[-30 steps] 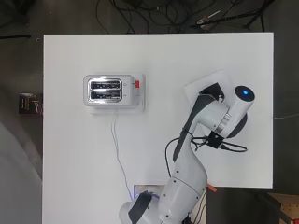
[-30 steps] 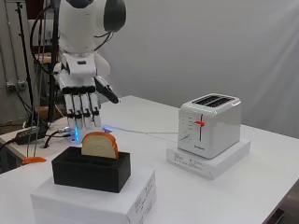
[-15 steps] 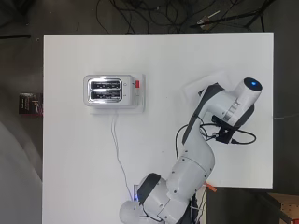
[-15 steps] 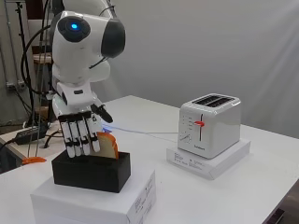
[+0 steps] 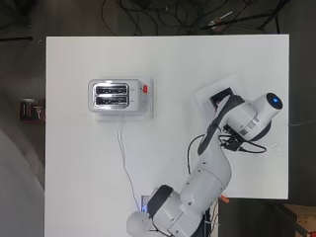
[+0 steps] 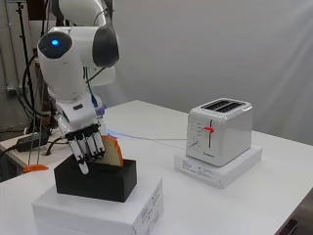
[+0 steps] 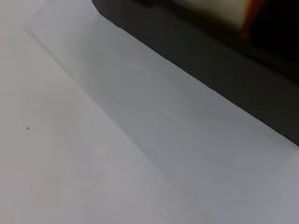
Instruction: Teleoperate dual arm-hand system to toast a bread
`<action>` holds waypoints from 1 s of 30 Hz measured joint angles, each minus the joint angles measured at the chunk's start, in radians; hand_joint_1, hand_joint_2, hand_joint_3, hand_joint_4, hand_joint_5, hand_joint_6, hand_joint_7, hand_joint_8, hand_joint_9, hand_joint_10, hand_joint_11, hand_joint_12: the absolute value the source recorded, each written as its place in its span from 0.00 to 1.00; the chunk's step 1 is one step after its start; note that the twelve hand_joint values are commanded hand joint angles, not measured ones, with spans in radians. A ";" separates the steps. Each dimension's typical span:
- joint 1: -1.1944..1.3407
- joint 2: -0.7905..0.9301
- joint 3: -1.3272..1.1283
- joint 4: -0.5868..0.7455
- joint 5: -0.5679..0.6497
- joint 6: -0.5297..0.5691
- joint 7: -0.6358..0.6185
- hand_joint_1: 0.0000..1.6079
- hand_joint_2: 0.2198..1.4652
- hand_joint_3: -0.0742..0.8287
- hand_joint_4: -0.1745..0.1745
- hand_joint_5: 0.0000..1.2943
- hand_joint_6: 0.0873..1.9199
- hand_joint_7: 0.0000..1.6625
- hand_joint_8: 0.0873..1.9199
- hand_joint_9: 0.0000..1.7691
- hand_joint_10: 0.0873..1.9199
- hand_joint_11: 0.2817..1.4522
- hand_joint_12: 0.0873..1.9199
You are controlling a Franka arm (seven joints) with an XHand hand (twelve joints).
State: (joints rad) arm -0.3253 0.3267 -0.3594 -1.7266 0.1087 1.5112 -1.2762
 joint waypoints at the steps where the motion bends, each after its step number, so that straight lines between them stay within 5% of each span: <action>1: -0.001 -0.026 0.002 -0.032 0.006 0.026 0.006 0.77 0.76 0.08 0.01 0.54 0.67 0.65 0.43 0.78 0.04 0.48 0.08; 11: 0.058 -0.333 0.070 -0.144 0.033 0.117 -0.010 0.78 0.74 0.08 0.00 0.58 0.62 0.69 0.40 0.84 0.00 0.38 0.25; 18: 0.101 -0.499 0.212 -0.190 0.064 0.162 -0.290 0.77 0.75 0.08 0.00 0.56 0.64 0.67 0.43 0.79 0.00 0.39 0.12; 25: 0.152 -0.608 0.393 -0.295 0.087 0.402 -0.376 0.76 0.77 0.08 0.00 0.52 0.68 0.64 0.46 0.77 0.00 0.42 0.06; 30: 0.191 -0.451 0.440 -0.093 0.017 0.237 -0.349 0.77 0.75 0.08 0.01 0.57 0.63 0.67 0.42 0.79 0.00 0.44 0.06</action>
State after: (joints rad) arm -0.1342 -0.1238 0.0806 -1.8193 0.1259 1.7482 -1.6249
